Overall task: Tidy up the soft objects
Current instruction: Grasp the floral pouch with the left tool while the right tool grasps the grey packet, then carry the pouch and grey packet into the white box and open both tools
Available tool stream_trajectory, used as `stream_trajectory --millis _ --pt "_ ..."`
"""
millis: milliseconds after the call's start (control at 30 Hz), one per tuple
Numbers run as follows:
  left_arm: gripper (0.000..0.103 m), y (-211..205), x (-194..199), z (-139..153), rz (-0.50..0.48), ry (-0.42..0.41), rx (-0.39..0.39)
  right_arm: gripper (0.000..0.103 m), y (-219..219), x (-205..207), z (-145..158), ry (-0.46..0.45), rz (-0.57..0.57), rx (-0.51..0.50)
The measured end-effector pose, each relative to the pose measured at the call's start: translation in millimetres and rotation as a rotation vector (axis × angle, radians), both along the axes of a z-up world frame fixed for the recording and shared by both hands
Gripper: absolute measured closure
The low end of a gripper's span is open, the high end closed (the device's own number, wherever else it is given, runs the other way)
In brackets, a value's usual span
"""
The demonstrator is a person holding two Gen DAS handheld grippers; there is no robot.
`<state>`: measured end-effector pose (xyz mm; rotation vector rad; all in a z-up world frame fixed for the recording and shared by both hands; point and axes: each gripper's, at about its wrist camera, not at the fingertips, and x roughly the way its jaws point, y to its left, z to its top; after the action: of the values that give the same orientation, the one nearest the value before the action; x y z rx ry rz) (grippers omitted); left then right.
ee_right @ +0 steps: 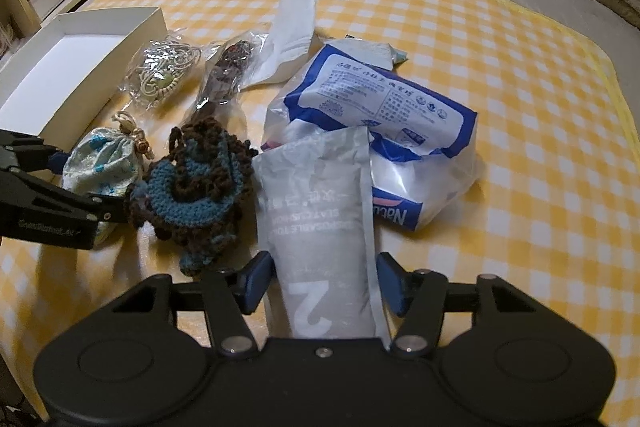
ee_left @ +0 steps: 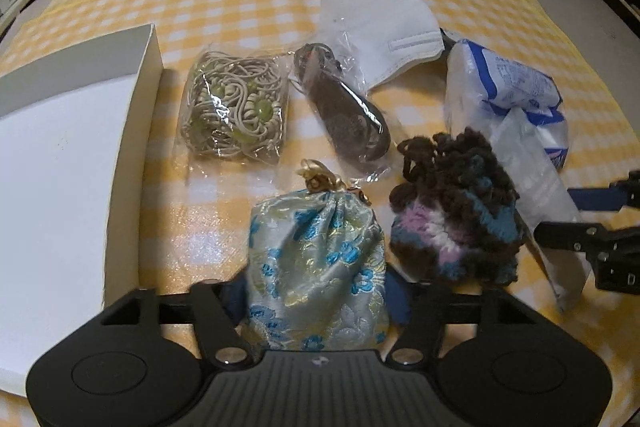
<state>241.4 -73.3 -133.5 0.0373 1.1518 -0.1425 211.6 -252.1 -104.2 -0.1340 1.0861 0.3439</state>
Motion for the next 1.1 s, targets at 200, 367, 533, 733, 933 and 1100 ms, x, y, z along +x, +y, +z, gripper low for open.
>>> stream_trajectory --millis 200,367,533,733,933,1100 --pt "0.055 5.6 -3.1 17.9 0.014 -0.02 -0.074 0.056 -1.1 -4.0 7.5 -0.006 -0.005 0.015" --pt "0.055 12.2 -16.1 54.5 0.021 -0.12 -0.127 0.057 -9.5 -12.1 29.2 -0.066 -0.057 0.059" --pt "0.055 21.5 -30.0 91.1 0.041 -0.232 -0.157 0.057 -17.7 -21.6 63.3 -0.155 -0.127 0.125" --pt "0.055 42.4 -45.0 116.7 0.052 -0.323 -0.148 0.057 -9.5 -34.3 98.7 -0.253 -0.184 0.193" --pt "0.055 76.3 -57.8 135.4 0.072 -0.365 -0.152 0.057 15.1 -38.3 125.4 -0.303 -0.222 0.273" --pt "0.055 115.9 -64.4 143.9 0.115 -0.374 -0.144 0.057 45.5 -34.2 130.8 -0.277 -0.248 0.365"
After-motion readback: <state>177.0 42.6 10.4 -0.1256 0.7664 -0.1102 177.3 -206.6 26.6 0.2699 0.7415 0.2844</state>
